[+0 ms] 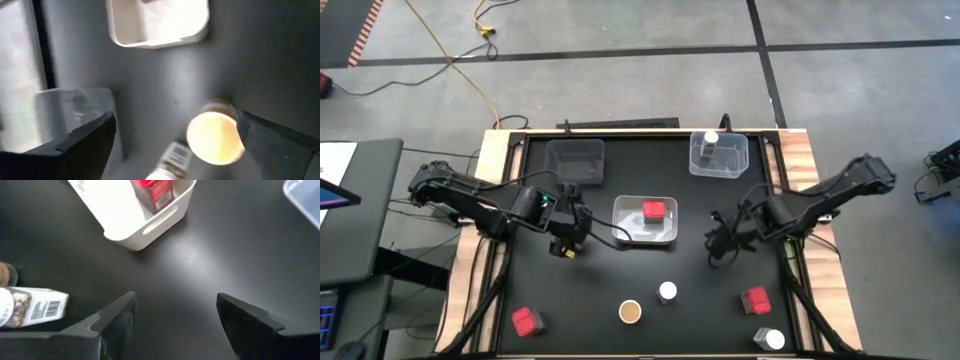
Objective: Sort spices by type
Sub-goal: Put the golden seasoning bottle into the black bin
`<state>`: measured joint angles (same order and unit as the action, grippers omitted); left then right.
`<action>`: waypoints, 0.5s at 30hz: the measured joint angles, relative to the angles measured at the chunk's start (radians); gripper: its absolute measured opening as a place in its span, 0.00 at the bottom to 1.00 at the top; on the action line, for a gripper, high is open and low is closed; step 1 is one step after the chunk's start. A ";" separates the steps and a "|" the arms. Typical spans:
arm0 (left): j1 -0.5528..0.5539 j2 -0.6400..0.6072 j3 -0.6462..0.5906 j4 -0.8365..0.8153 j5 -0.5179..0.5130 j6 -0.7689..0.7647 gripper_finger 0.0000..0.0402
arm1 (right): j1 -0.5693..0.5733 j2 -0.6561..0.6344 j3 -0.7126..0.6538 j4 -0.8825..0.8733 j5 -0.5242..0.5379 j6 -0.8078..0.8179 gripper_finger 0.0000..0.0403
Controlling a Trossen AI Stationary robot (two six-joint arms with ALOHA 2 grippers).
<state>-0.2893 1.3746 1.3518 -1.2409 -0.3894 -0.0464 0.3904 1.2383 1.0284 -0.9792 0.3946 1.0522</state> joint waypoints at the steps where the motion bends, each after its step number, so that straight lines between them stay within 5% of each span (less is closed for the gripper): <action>1: 0.005 0.000 0.000 -0.007 0.028 -0.004 0.99 | 0.013 0.013 0.007 -0.001 0.000 0.017 0.75; 15: 0.127 0.000 -0.053 0.005 0.256 0.155 0.99 | 0.100 0.093 0.017 0.031 0.001 0.204 0.75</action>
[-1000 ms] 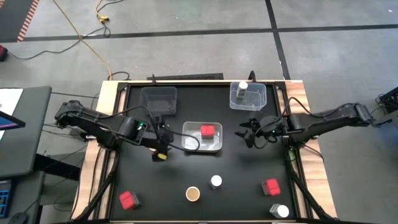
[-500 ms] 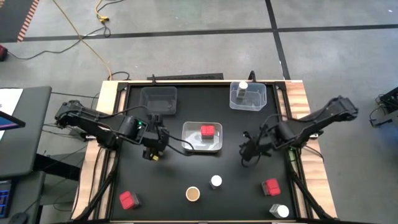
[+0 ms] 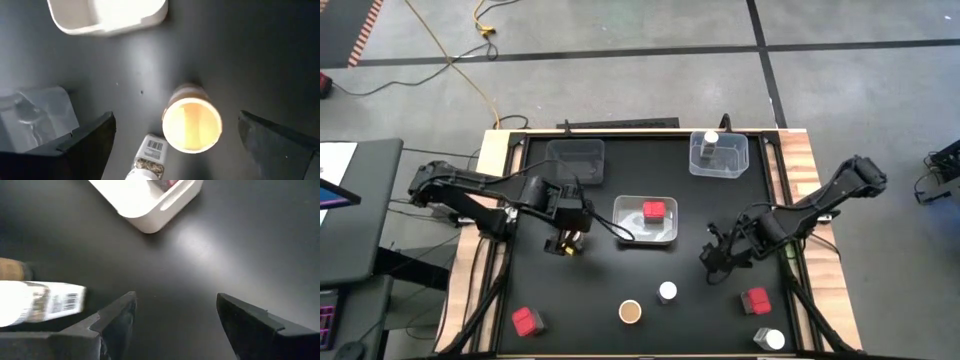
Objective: Sort spices by type
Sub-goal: Put the golden seasoning bottle into the black bin
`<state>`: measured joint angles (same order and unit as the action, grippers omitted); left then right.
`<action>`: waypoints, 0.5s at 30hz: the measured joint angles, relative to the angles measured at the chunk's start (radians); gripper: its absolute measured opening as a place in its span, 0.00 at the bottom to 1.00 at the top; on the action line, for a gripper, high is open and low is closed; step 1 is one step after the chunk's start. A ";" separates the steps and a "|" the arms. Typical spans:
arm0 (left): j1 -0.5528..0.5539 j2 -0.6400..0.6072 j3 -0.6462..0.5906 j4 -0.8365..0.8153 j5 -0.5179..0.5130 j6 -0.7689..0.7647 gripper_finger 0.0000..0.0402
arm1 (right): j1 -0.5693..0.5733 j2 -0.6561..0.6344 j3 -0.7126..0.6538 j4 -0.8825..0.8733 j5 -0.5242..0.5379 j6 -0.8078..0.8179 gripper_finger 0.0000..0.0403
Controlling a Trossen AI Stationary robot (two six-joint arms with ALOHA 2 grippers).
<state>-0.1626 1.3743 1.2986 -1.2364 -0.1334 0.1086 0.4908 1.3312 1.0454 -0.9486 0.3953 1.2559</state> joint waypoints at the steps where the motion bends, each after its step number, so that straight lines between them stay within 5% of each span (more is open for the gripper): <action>1: 0.009 0.000 -0.020 0.009 0.008 0.006 0.99 | 0.003 -0.001 0.000 0.009 0.002 0.005 0.75; 15: 0.021 0.000 -0.206 0.111 0.082 0.157 0.99 | 0.020 -0.003 0.000 0.026 0.059 0.038 0.75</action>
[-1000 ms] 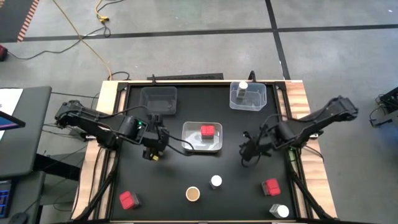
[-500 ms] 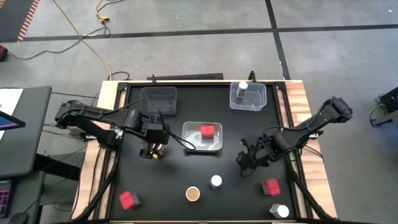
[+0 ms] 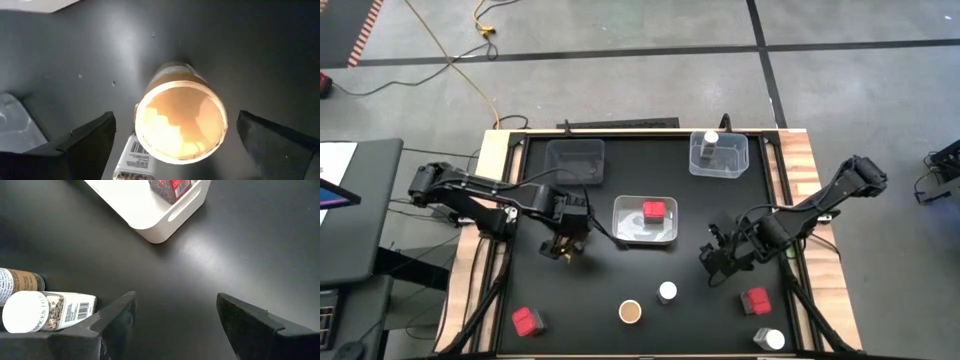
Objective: Sort spices by type
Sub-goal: Put the golden seasoning bottle into the black bin
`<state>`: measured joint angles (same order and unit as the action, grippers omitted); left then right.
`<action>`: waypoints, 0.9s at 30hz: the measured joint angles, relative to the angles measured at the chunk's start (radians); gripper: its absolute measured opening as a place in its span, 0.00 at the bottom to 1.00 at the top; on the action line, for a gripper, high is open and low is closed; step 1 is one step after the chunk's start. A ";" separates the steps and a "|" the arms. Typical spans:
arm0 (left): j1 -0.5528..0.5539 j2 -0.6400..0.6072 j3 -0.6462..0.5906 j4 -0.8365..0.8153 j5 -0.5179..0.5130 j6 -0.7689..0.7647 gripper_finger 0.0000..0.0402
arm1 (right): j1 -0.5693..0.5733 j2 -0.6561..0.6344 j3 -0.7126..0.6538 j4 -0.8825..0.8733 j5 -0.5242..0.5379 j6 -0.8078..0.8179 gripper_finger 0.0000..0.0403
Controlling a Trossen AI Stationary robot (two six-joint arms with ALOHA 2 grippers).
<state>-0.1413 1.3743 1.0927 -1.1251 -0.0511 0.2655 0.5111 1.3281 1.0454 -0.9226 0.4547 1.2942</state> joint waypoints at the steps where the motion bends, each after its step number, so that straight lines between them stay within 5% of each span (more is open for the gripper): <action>1: 0.000 0.000 -0.007 0.004 0.003 0.012 0.99 | -0.004 0.000 0.000 0.000 0.000 0.000 0.75; 27: 0.000 0.000 -0.052 0.067 0.030 0.084 0.68 | -0.028 0.000 0.000 0.000 0.004 -0.020 0.75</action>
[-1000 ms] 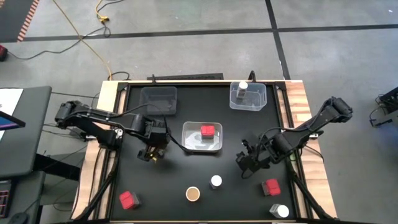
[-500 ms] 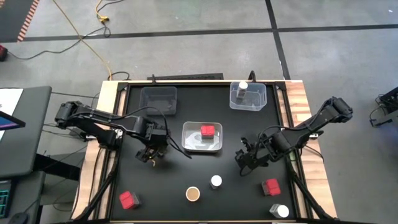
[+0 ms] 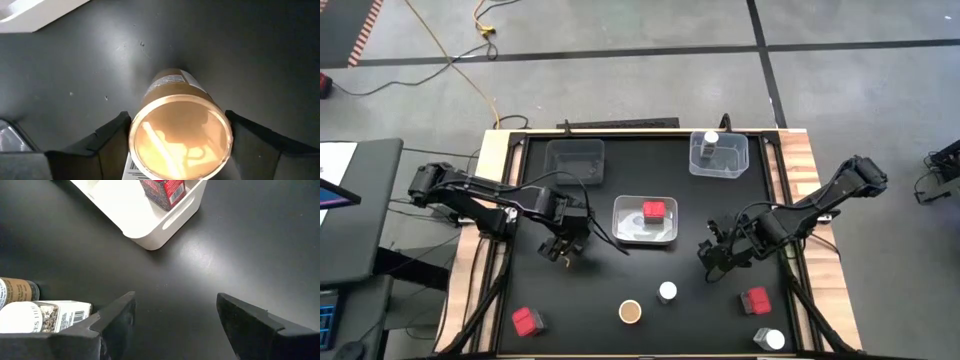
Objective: Sort spices by type
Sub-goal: Put the golden seasoning bottle into the black bin
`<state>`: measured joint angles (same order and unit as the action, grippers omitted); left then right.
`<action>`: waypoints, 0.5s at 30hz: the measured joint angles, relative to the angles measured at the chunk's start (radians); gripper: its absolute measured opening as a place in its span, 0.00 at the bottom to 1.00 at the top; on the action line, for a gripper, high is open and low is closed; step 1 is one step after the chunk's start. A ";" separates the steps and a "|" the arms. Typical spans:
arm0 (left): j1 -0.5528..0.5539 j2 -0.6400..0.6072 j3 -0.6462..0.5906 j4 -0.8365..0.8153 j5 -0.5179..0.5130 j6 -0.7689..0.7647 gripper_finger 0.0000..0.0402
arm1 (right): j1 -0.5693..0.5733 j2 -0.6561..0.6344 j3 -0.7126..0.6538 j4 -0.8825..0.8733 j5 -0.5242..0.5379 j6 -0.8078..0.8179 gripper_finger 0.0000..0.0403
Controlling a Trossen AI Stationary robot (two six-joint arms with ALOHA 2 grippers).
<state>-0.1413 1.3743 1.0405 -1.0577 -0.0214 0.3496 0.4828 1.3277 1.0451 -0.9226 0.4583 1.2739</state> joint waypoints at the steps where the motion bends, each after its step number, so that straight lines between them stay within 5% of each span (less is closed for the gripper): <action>1: 0.000 0.000 0.000 0.000 0.000 -0.013 0.68 | 0.000 0.000 0.000 0.000 0.000 0.000 0.75; 9: 0.019 0.000 0.008 0.004 -0.011 -0.169 0.69 | -0.001 0.000 0.000 0.000 0.000 0.000 0.75; 15: 0.117 0.001 0.167 -0.093 -0.018 -0.282 0.69 | -0.009 0.000 0.000 0.000 0.000 -0.007 0.75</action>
<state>-0.0244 1.3754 1.2072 -1.1502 -0.0394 0.0679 0.4736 1.3277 1.0451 -0.9224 0.4583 1.2667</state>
